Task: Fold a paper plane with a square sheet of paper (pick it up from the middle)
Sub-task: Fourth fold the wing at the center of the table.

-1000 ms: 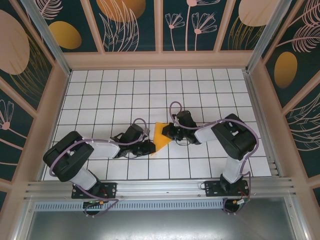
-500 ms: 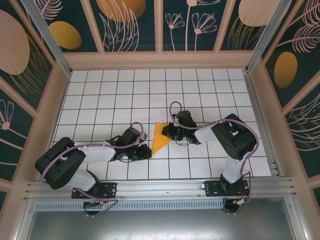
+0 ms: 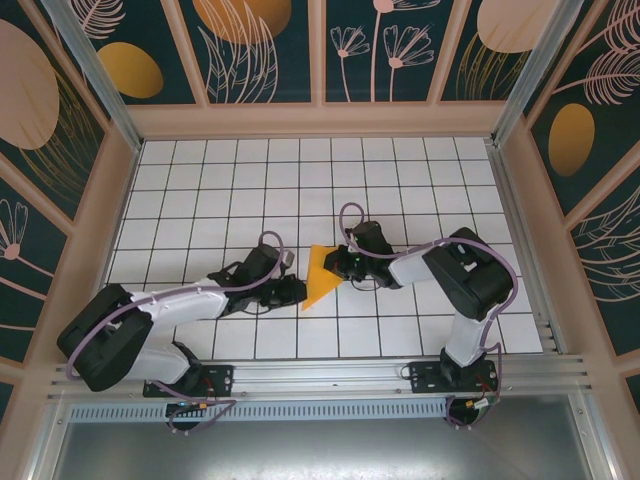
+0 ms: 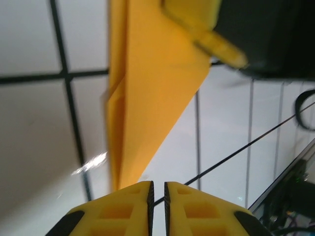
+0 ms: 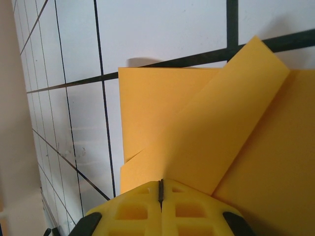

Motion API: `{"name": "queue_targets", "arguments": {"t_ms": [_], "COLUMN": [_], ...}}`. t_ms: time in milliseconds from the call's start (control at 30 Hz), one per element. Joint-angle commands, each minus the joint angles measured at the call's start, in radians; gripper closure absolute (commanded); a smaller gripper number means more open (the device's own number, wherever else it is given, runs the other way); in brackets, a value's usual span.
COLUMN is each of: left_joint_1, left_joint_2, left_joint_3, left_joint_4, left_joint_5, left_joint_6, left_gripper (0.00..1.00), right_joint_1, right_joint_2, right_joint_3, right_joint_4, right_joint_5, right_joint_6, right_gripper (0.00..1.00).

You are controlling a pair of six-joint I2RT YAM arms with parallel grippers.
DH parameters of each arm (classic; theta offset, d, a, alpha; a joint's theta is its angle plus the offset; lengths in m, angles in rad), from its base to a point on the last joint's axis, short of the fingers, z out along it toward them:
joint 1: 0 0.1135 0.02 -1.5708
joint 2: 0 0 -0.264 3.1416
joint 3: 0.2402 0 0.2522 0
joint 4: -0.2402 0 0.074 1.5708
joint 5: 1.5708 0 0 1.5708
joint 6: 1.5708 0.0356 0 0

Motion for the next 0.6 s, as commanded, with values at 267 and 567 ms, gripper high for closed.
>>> {"name": "queue_targets", "arguments": {"t_ms": [267, 567], "left_joint_1": [-0.002, -0.002], "left_joint_2": [0.235, 0.217], "left_joint_3": [0.058, -0.038], "left_joint_4": [0.137, 0.049], "left_joint_5": [-0.015, -0.082], "left_joint_6": [-0.015, 0.014], "left_gripper": [0.81, 0.91], "right_joint_1": [0.003, 0.004], "right_joint_2": [0.016, -0.074], "right_joint_3": [-0.006, 0.093], "right_joint_4": [-0.132, -0.230], "right_joint_5": [0.090, 0.097], "right_joint_6": [0.003, -0.067], "right_gripper": [0.95, 0.94]}}
